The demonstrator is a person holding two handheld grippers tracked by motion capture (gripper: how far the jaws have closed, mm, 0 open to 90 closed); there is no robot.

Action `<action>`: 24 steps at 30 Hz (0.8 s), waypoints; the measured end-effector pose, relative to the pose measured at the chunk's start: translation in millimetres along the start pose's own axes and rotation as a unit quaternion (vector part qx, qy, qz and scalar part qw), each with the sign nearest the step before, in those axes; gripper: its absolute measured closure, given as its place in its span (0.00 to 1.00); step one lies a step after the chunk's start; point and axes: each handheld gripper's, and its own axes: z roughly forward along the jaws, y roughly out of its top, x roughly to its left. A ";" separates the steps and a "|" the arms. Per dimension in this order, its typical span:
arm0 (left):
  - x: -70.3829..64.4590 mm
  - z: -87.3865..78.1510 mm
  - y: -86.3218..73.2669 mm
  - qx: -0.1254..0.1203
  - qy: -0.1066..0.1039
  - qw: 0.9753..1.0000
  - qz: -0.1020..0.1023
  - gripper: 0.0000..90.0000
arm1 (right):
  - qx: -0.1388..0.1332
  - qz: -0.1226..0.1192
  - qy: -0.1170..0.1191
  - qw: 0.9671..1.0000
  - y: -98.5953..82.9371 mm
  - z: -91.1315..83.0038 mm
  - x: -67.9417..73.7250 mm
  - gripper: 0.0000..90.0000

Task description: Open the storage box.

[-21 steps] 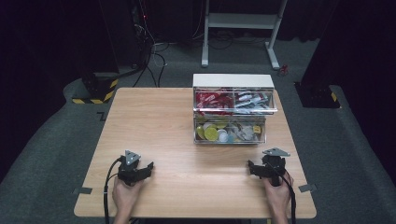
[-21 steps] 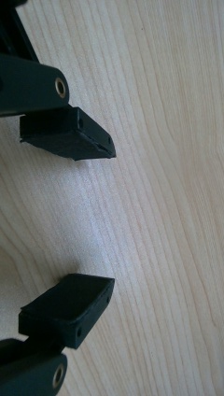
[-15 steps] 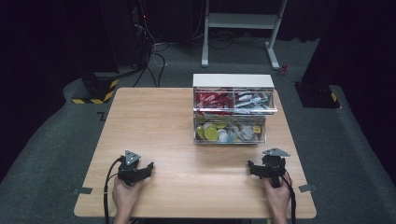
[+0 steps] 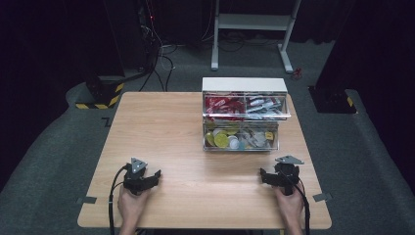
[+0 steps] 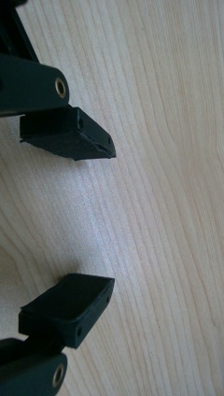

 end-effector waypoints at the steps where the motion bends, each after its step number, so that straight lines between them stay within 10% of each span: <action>1: 0.0 0.0 0.0 0.000 0.000 1.000 0.000 0.35 | 0.000 0.004 -0.005 1.000 -0.4 -0.4 1.1 0.12; 14: 1.5 -0.4 0.0 0.000 -0.003 1.000 -0.001 0.35 | -0.007 -0.011 -0.026 1.000 -0.2 -5.7 7.5 0.24; 24: 1.9 -0.5 0.1 0.000 -0.003 1.000 0.001 0.35 | -0.033 -0.013 0.040 0.999 -2.7 -13.4 15.4 0.23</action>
